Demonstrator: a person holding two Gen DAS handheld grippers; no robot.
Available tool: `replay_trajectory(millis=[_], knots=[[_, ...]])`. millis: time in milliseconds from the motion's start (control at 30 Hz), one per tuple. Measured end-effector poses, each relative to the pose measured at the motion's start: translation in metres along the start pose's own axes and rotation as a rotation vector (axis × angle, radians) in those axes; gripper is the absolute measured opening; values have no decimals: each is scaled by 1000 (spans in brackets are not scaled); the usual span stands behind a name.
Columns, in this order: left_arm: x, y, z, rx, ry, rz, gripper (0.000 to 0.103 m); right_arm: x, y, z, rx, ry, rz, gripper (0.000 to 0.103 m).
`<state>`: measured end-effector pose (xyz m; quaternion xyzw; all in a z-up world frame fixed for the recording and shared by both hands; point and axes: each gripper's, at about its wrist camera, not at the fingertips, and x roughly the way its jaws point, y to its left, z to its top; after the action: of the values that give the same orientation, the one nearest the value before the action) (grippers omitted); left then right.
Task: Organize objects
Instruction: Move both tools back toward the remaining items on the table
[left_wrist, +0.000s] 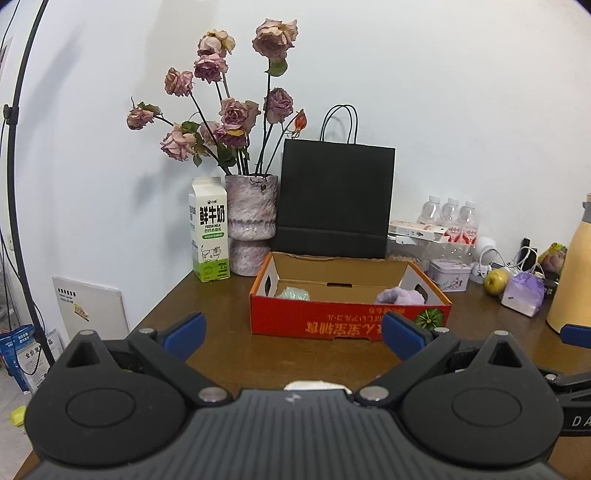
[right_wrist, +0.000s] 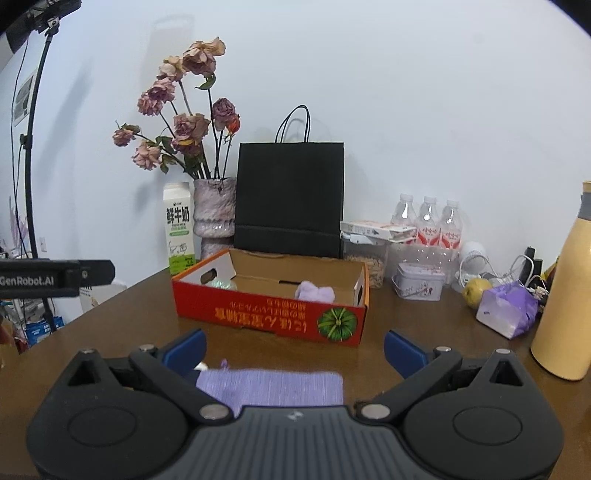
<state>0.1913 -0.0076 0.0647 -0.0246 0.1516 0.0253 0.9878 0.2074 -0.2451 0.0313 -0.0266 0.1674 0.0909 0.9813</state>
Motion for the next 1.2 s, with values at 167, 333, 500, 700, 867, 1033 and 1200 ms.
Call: replay_trajectory(millis=[167, 333, 500, 700, 867, 1033, 1200], knots=[[-17, -1, -8, 3, 5, -4, 103, -16, -2, -15, 5, 17, -5, 103], [-33, 0, -19, 3, 13, -16, 103, -33, -4, -29, 8, 30, -8, 103], [-45, 4, -28, -3, 28, -16, 103, -46, -4, -37, 8, 37, -12, 103], [-58, 13, -41, -12, 50, -12, 103, -58, -2, -47, 0, 51, -10, 103], [-64, 20, -52, -15, 77, -4, 103, -65, -1, -56, 2, 67, -10, 103], [-68, 24, -63, -14, 109, 3, 103, -70, 0, -64, 6, 81, -7, 103], [-69, 27, -74, -4, 137, 3, 103, -75, 1, -74, 12, 93, -1, 103]])
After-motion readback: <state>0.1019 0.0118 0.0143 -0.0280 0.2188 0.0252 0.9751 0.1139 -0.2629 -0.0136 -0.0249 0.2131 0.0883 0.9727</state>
